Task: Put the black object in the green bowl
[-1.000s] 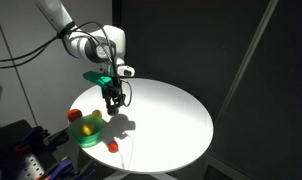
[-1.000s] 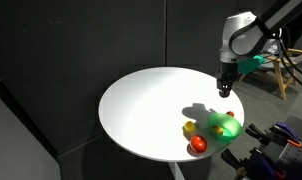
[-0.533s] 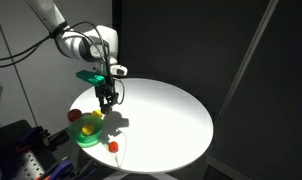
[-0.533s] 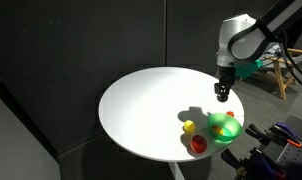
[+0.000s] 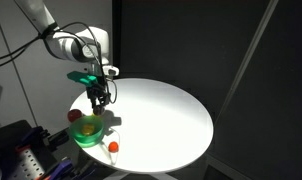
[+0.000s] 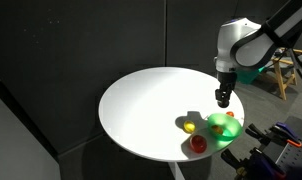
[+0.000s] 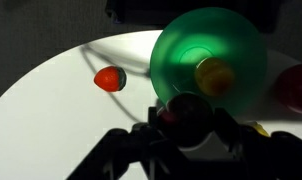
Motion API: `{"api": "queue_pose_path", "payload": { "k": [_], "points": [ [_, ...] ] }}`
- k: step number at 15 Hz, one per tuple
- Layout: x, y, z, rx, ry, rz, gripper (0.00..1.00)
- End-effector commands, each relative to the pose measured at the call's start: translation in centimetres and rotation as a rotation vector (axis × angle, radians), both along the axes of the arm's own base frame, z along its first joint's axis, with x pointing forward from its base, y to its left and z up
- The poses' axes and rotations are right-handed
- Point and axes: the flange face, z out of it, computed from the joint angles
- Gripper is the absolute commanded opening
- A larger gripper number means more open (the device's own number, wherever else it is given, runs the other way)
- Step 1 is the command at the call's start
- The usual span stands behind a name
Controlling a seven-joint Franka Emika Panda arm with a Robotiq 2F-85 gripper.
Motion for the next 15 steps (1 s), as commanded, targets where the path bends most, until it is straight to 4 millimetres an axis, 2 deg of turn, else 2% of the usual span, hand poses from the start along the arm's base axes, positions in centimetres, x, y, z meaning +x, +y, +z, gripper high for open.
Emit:
{"api": "queue_pose_path", "payload": {
  "k": [1, 7, 15],
  "points": [
    [-1.5, 0.6, 0.2, -0.01, -0.02, 0.01, 0.34],
    [-2.8, 1.3, -1.5, 0.0, -0.011, 0.023, 0.34],
    [-3.8, 0.9, -3.7, 0.019, -0.04, 0.017, 0.34]
  ]
}}
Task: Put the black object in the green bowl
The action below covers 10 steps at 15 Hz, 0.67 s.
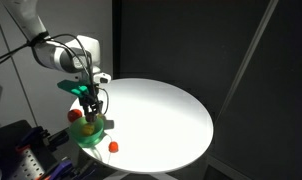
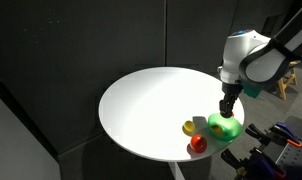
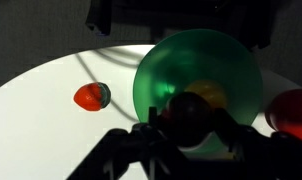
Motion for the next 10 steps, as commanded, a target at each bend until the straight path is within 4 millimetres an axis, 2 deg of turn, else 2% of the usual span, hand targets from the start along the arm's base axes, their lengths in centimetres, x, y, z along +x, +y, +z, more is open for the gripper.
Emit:
{"api": "queue_pose_path", "payload": {
  "k": [1, 8, 9, 10],
  "points": [
    [-0.3, -0.2, -0.8, -0.002, -0.029, -0.013, 0.34],
    [-0.2, -0.8, -2.1, 0.0, -0.047, -0.023, 0.34],
    [-0.3, -0.9, -2.2, 0.0, -0.048, -0.021, 0.7],
    [-0.3, -1.0, -2.3, 0.0, -0.046, -0.022, 0.84]
  ]
}}
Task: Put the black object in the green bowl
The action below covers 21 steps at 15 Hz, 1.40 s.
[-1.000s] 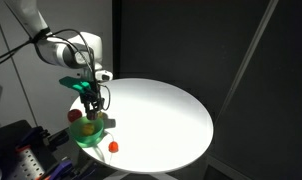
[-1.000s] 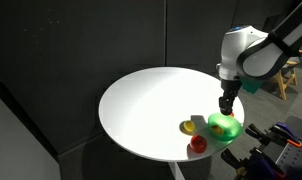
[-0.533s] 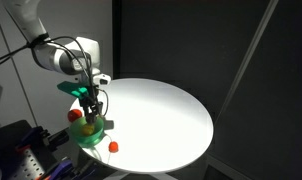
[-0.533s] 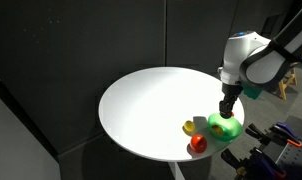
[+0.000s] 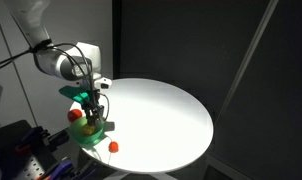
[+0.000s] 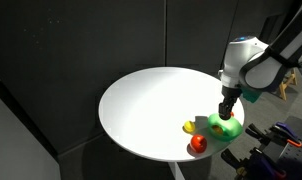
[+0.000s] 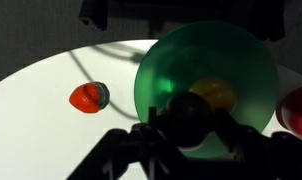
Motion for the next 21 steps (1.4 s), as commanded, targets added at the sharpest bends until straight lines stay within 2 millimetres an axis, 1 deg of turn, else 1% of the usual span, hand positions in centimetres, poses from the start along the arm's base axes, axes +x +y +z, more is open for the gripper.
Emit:
{"api": "queue_pose_path", "payload": {
  "k": [1, 2, 3, 14, 21],
  "points": [
    [-0.1, -0.3, -0.2, -0.015, -0.014, -0.006, 0.91],
    [-0.1, -0.3, -0.3, -0.015, -0.013, -0.006, 0.99],
    [-0.1, -0.3, -0.3, -0.016, -0.012, -0.007, 1.0],
    [-0.5, -1.4, 0.9, -0.042, 0.046, -0.084, 1.0],
    [-0.4, -1.6, 3.1, -0.046, 0.044, -0.092, 1.0]
  ]
}}
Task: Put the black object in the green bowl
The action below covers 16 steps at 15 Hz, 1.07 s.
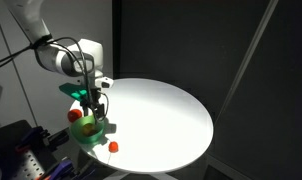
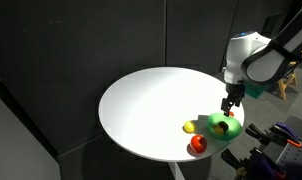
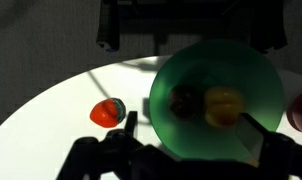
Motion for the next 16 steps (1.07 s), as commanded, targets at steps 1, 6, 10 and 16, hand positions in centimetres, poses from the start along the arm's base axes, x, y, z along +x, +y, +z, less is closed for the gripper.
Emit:
{"api": "queue_pose_path", "payload": {
  "k": [1, 6, 10, 16],
  "points": [
    [0.1, -0.2, 2.0, -0.018, -0.009, -0.013, 1.0],
    [0.5, -0.2, 3.9, -0.013, -0.021, -0.016, 1.0],
    [0.8, -0.4, 5.7, -0.008, -0.043, -0.019, 1.0],
    [1.1, -1.0, 9.3, 0.006, -0.092, -0.026, 1.0]
  ]
}}
